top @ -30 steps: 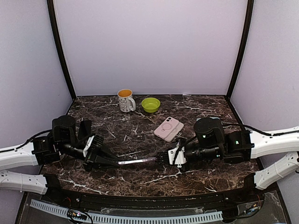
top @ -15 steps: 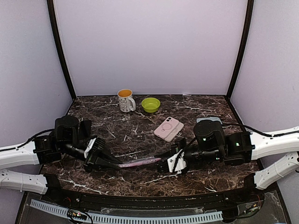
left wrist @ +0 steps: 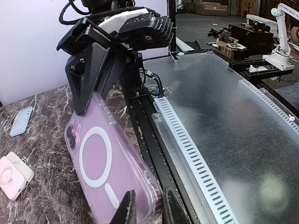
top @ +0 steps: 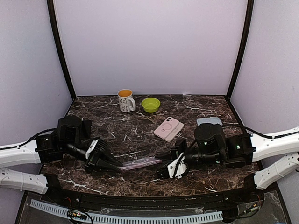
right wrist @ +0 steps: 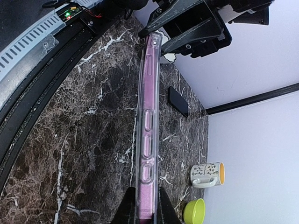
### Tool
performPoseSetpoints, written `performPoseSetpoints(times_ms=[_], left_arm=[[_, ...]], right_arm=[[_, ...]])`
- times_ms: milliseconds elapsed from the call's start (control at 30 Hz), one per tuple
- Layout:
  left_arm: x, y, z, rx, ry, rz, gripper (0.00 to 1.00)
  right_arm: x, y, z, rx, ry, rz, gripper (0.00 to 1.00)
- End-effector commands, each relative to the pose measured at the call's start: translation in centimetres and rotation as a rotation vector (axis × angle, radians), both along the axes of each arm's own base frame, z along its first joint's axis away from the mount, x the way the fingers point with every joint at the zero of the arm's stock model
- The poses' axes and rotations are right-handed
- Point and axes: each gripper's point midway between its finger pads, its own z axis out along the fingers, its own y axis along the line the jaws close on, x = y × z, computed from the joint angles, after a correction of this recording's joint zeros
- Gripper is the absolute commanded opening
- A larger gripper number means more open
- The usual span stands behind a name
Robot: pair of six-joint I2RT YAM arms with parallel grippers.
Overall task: Take the phone out of the phone case
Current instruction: Remove the top left corner of the phone case.
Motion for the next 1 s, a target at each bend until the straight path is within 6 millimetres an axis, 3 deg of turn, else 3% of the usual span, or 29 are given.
performPoseSetpoints(times_ms=[0, 667, 967], left_arm=[[-0.1, -0.1, 0.3, 0.032, 0.079, -0.003, 0.19], [-0.1, 0.6, -0.5, 0.103, 0.088, -0.022, 0.23], [0.7, 0.8, 0.4, 0.114, 0.1, 0.003, 0.49]], right_arm=[[-2.9, 1.9, 5.9, 0.205, -0.172, 0.151, 0.0], [-2.5, 2.2, 4.0, 0.133, -0.24, 0.152, 0.0], [-2.0, 1.3, 3.2, 0.127, -0.228, 0.109, 0.0]])
